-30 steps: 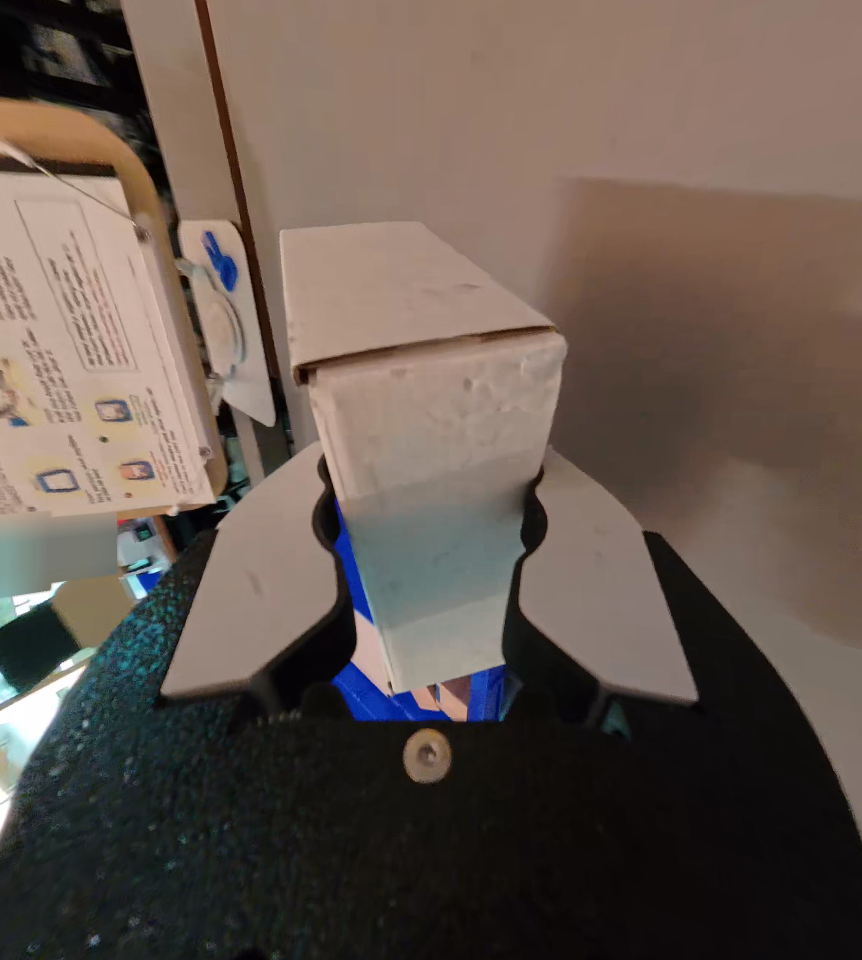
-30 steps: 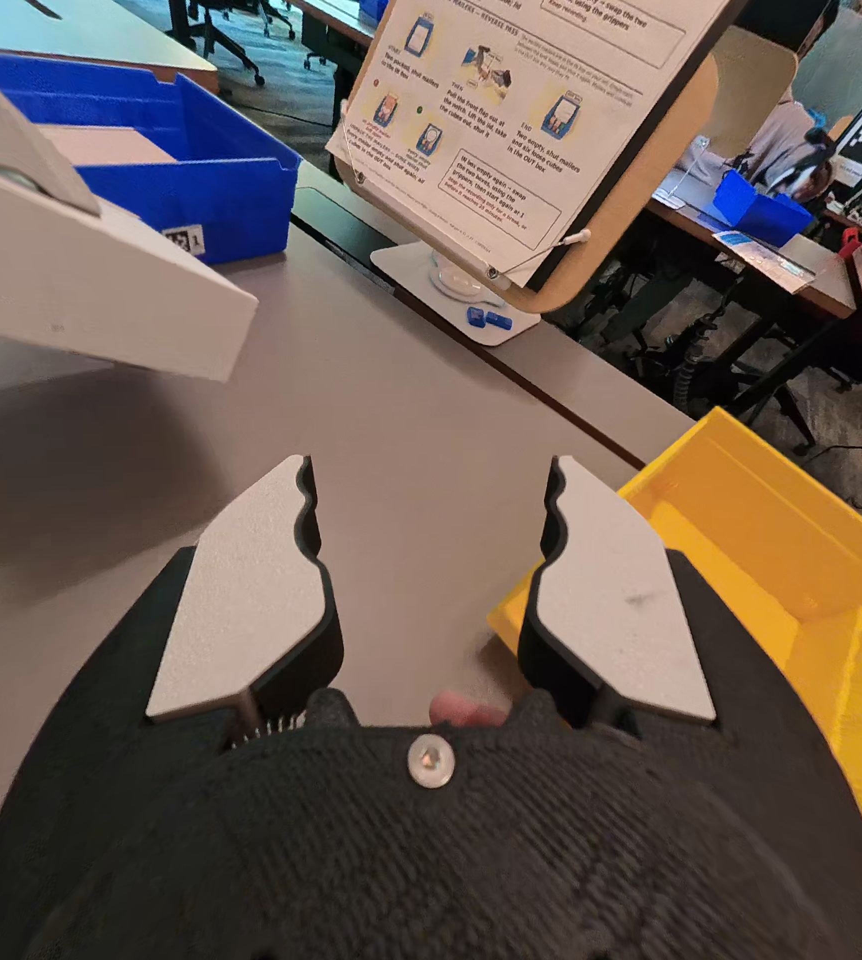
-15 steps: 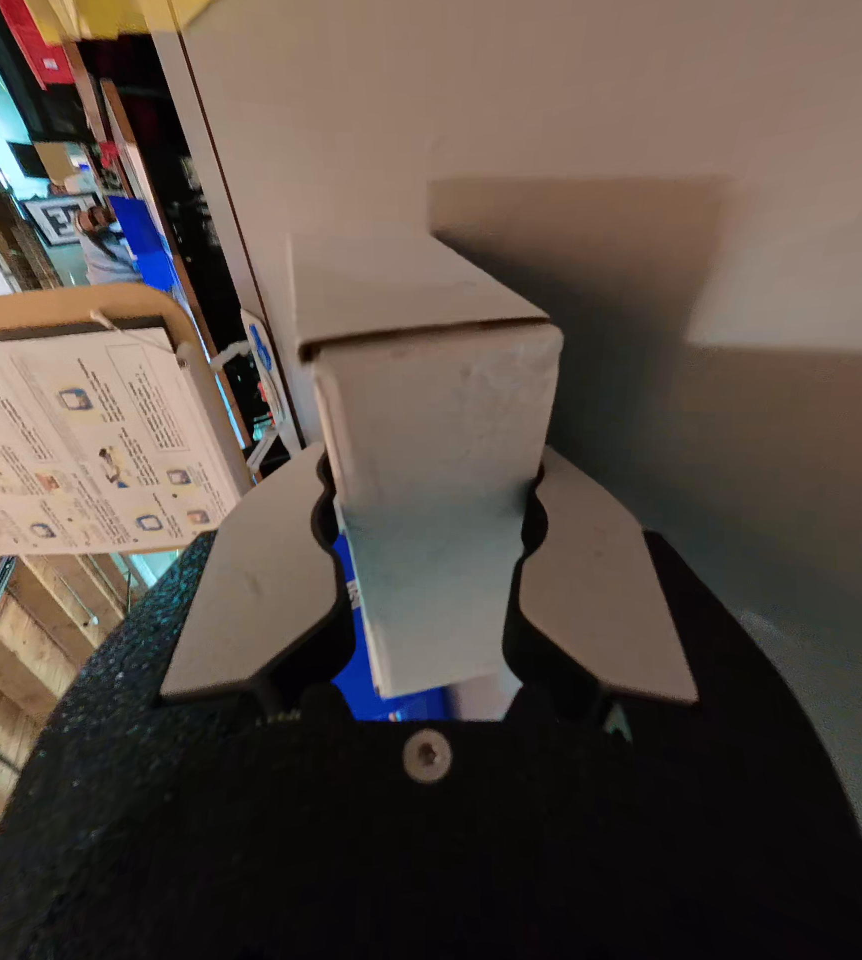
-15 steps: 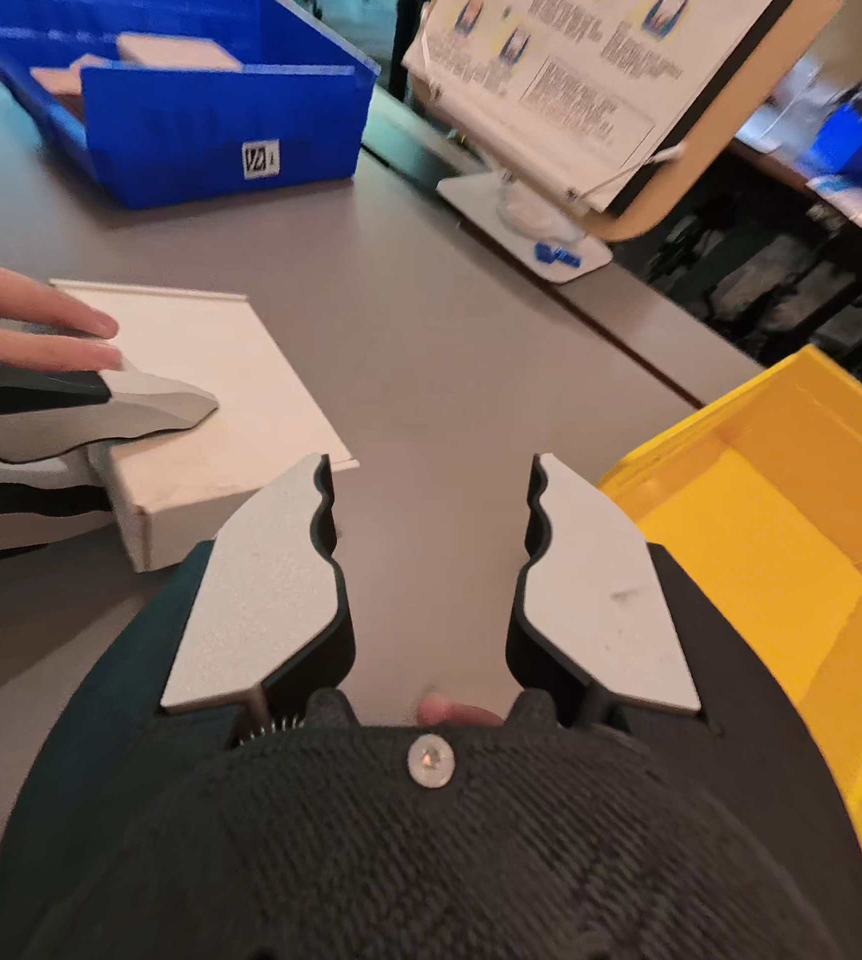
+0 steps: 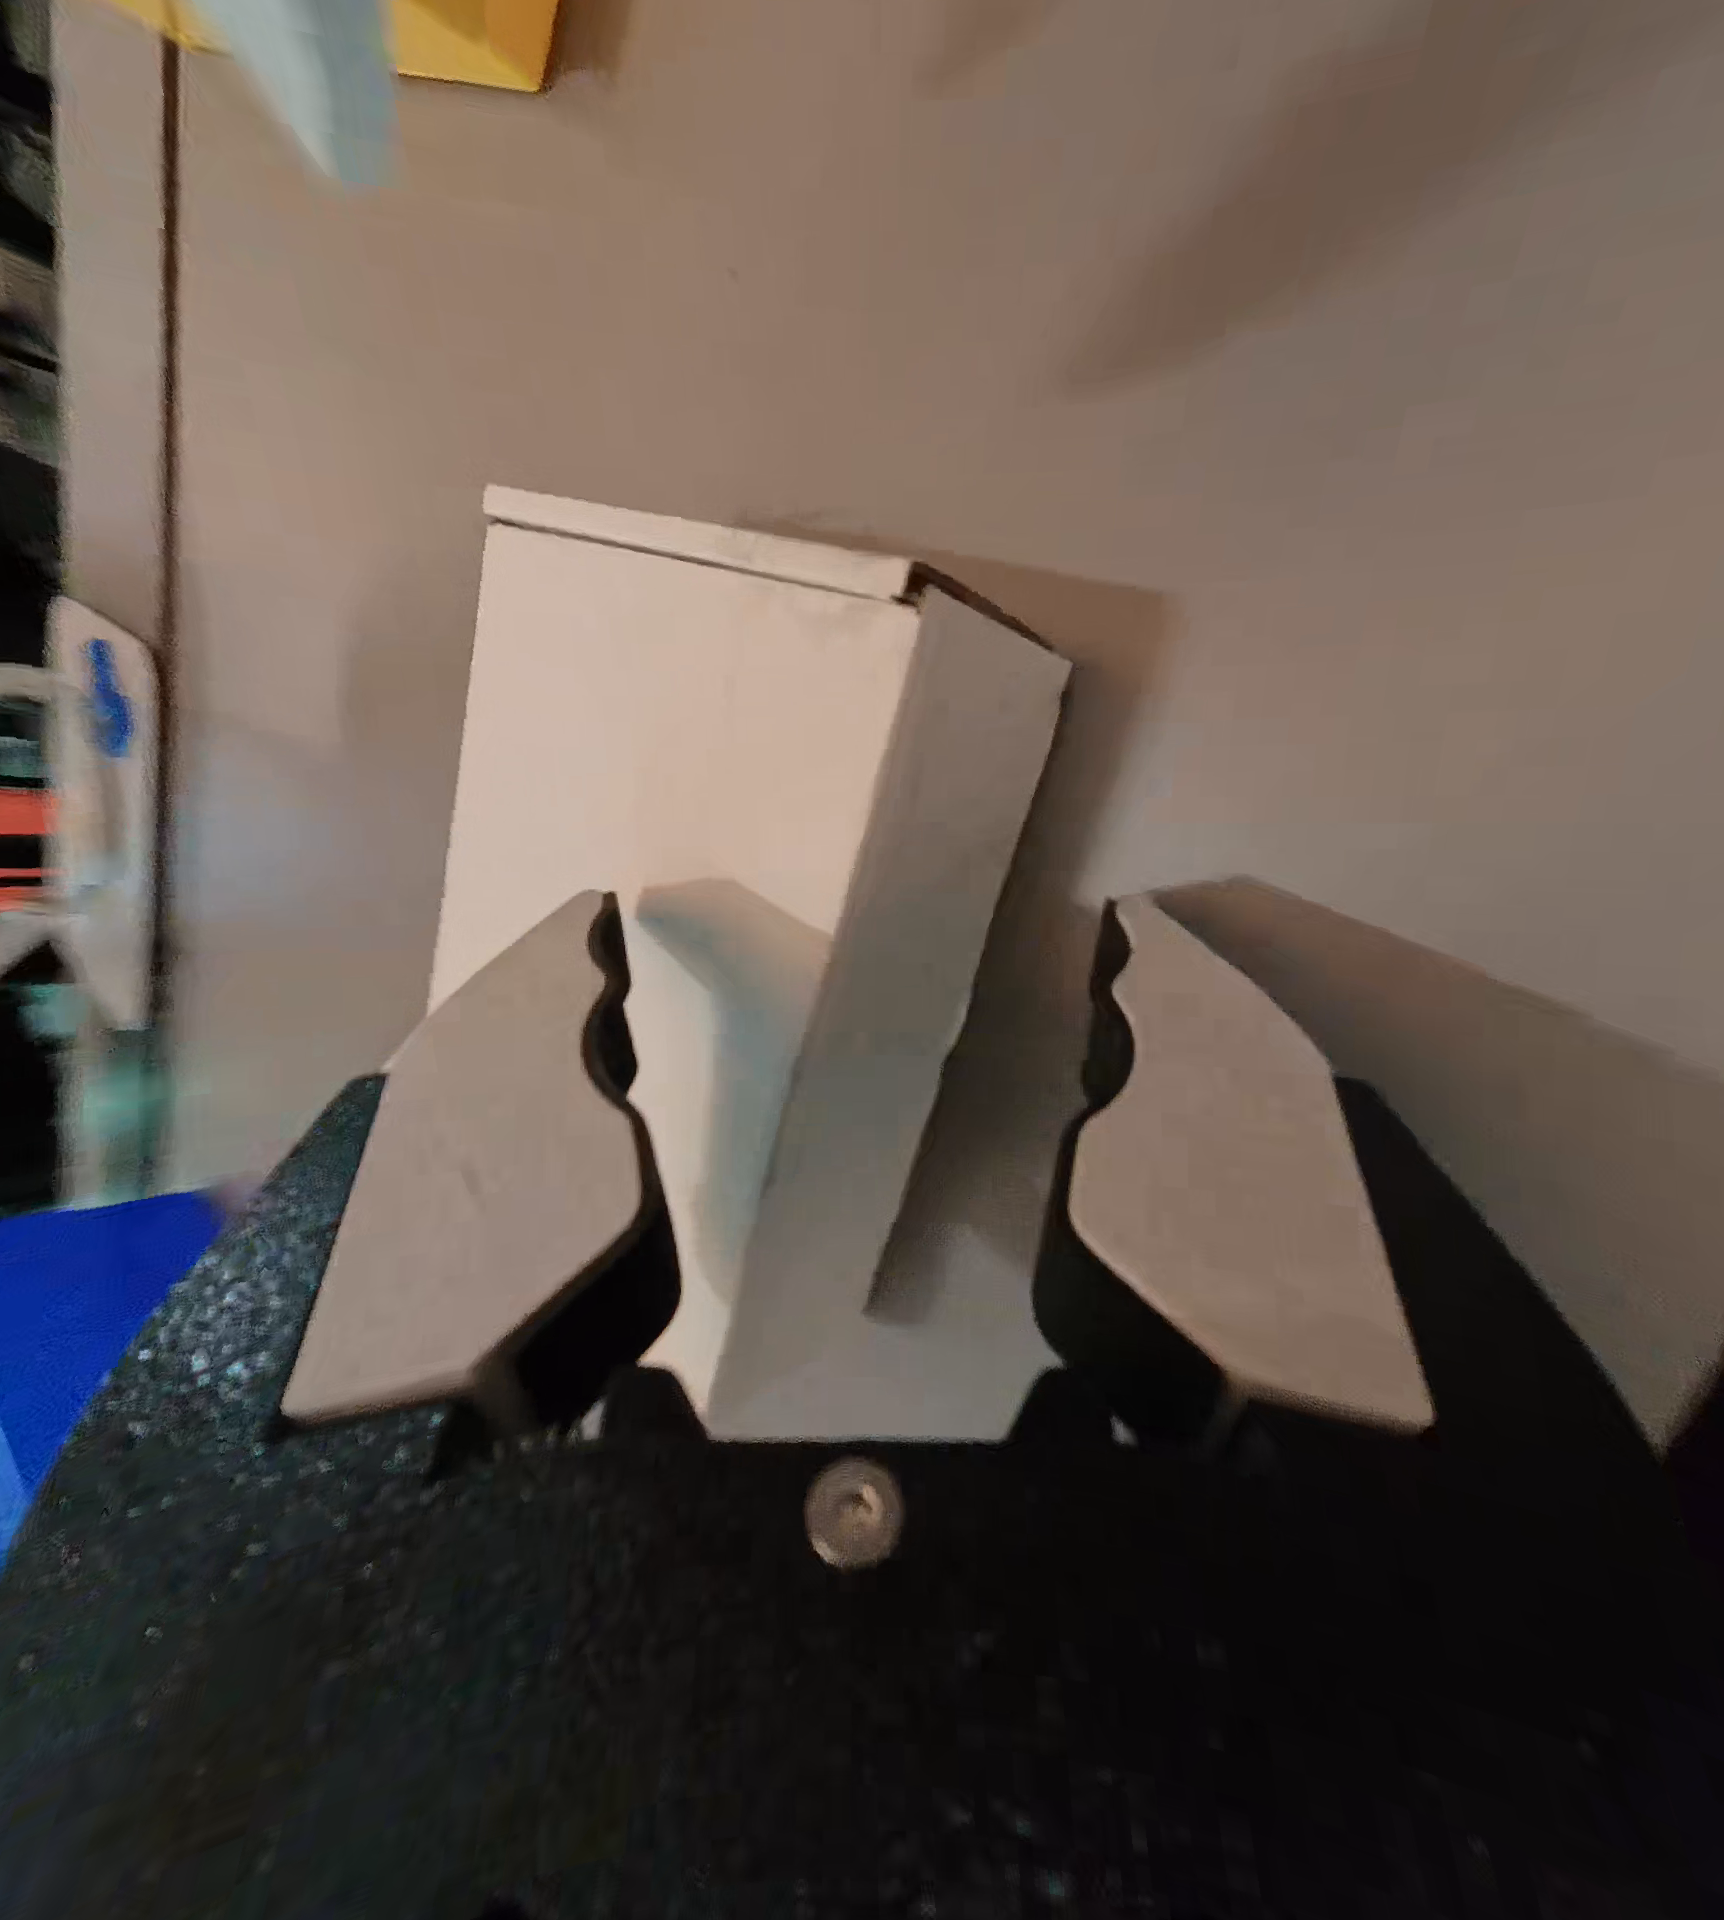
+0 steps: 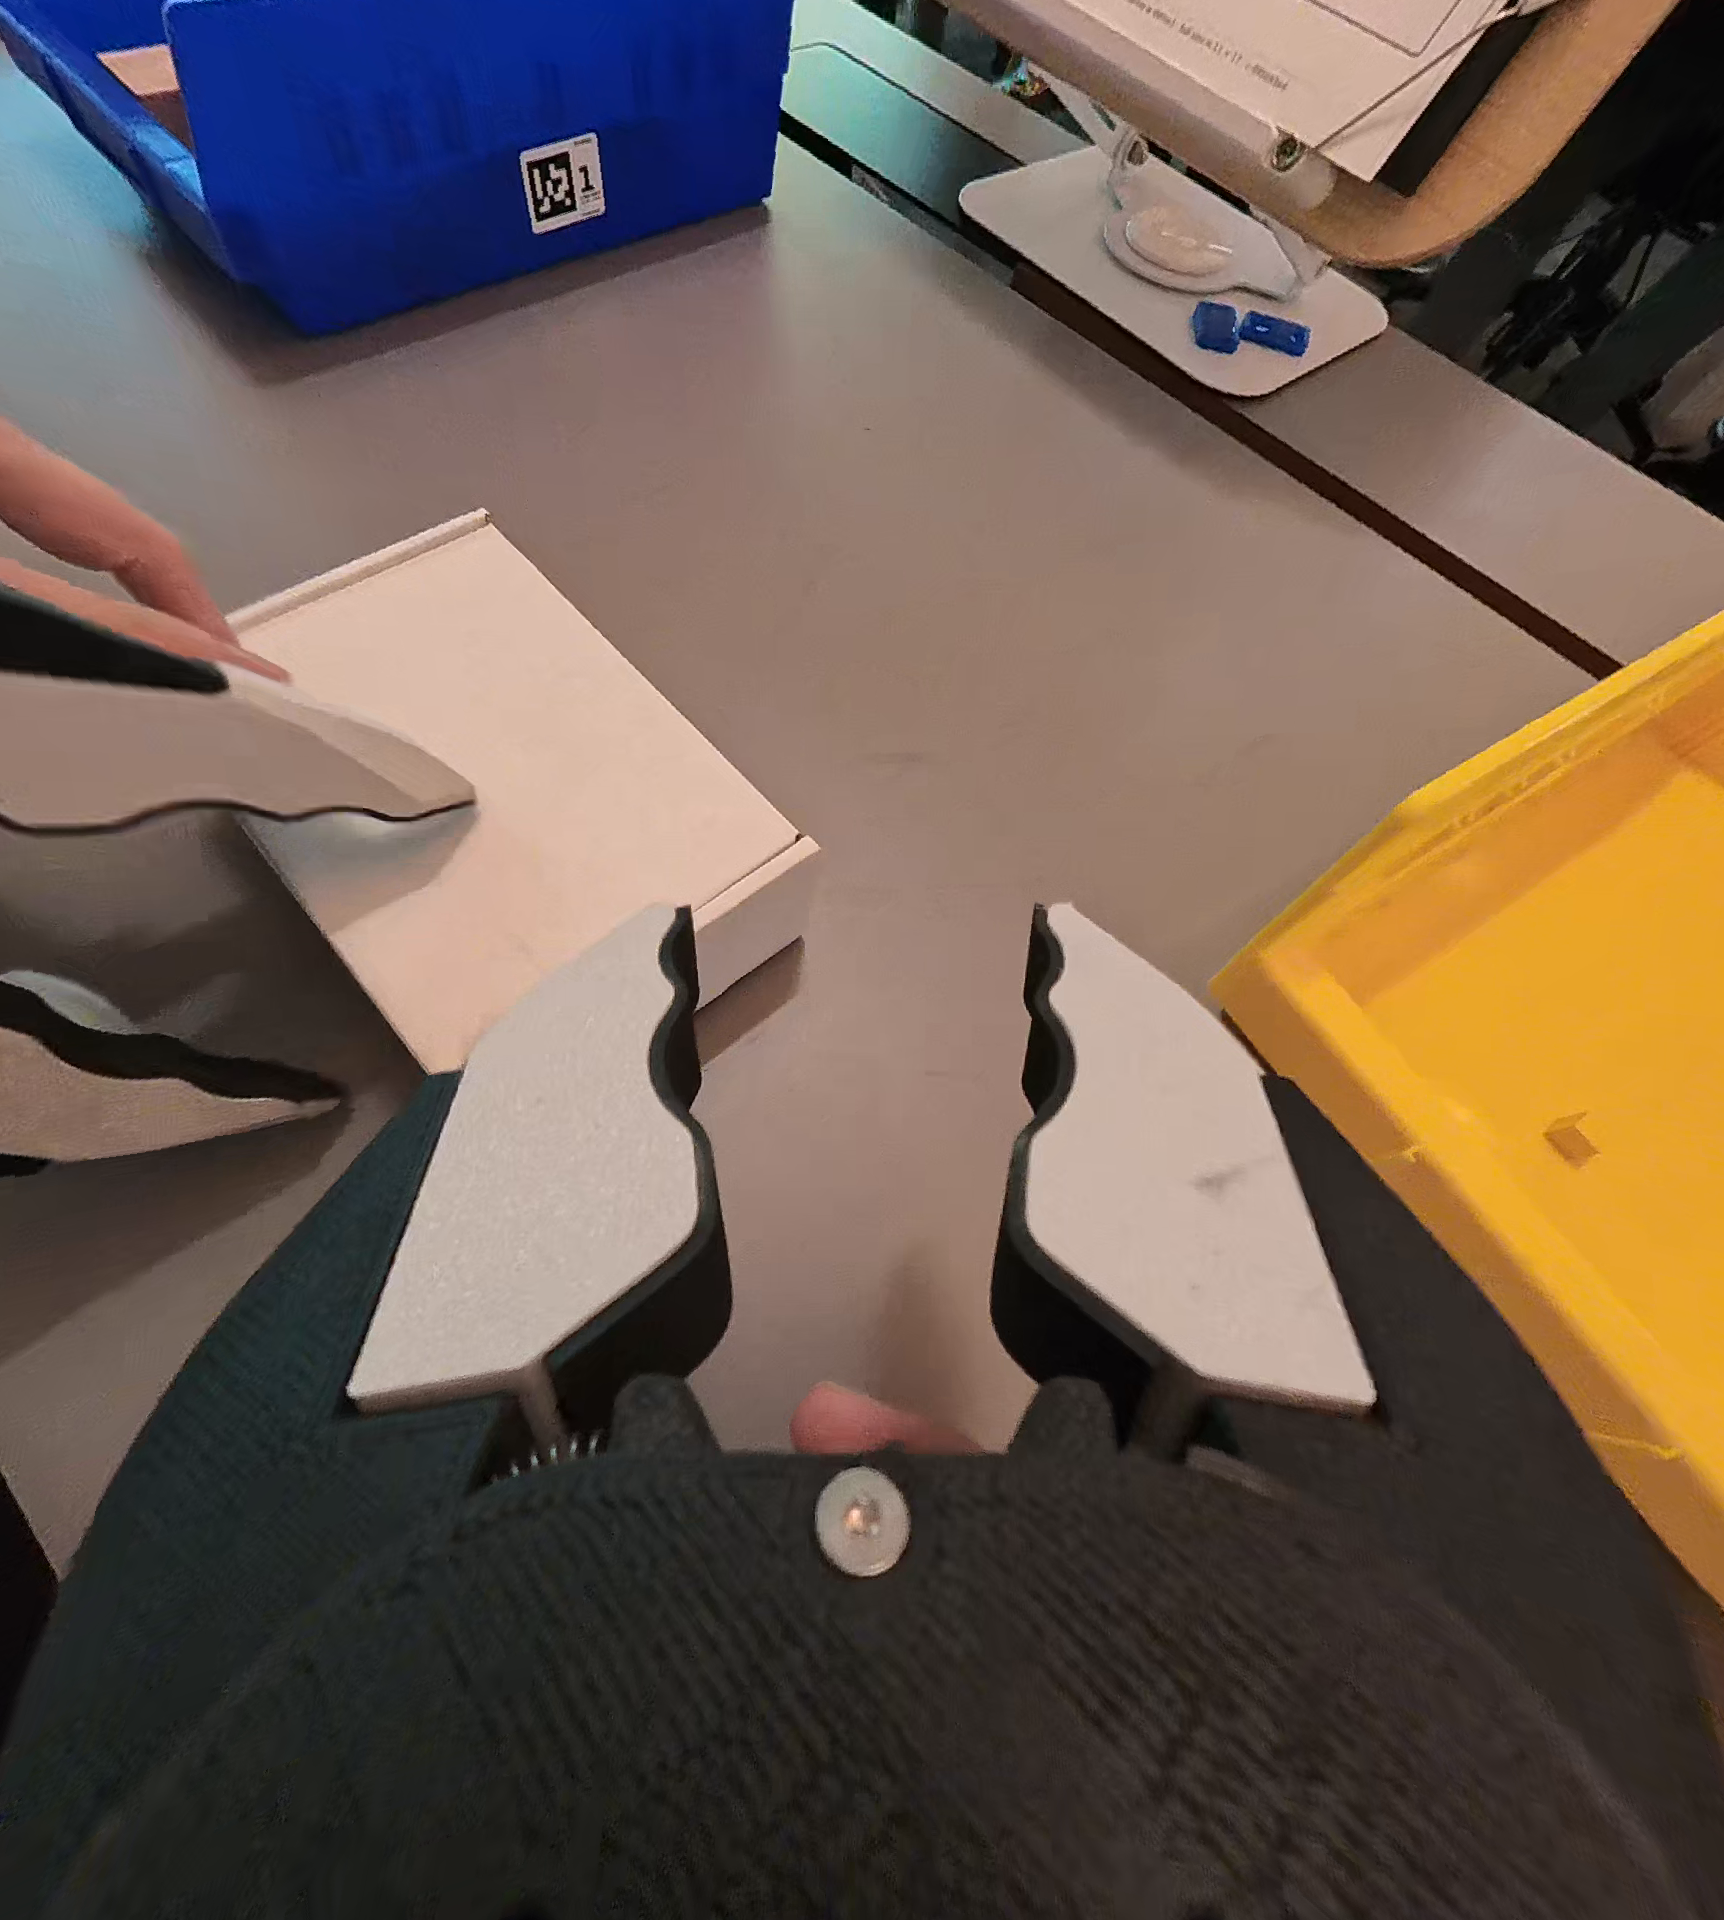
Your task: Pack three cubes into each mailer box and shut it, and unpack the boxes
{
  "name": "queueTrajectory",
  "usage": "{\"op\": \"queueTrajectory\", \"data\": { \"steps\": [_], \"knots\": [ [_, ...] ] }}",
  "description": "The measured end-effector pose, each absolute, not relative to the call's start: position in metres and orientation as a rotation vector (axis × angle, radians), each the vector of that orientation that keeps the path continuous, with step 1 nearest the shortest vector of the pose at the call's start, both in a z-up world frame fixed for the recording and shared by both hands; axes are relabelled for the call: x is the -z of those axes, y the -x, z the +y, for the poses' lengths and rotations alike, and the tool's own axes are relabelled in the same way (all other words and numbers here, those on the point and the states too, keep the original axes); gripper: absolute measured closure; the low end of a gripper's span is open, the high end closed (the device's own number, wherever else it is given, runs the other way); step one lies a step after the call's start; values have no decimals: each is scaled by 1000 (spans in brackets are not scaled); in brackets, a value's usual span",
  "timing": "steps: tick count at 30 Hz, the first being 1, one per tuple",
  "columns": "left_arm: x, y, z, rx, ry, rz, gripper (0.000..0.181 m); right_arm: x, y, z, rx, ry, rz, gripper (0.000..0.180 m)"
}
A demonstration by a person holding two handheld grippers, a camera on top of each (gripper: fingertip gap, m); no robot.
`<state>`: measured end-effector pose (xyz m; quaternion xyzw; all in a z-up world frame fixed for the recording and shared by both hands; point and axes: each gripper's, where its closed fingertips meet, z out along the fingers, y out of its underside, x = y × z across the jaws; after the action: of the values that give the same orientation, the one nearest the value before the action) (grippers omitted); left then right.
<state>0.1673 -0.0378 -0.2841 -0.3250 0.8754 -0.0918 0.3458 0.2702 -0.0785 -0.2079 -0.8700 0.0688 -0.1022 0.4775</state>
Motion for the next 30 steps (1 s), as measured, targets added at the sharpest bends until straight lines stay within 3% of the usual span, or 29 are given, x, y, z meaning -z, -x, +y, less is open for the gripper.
{"op": "queueTrajectory", "data": {
  "steps": [2,9,17,30],
  "knots": [
    [274,-157,-47,530,1008,2308,103,208,-269,-81,227,2122,174,118],
    [203,-158,12,1712,1796,1907,181,219,-252,-82,-37,2123,239,102],
    [252,-159,45,1661,2164,1819,181,238,-241,-75,-465,2091,501,99],
    [259,-157,47,1388,1999,1904,181,255,-235,-73,-671,2070,612,100]
  ]
}}
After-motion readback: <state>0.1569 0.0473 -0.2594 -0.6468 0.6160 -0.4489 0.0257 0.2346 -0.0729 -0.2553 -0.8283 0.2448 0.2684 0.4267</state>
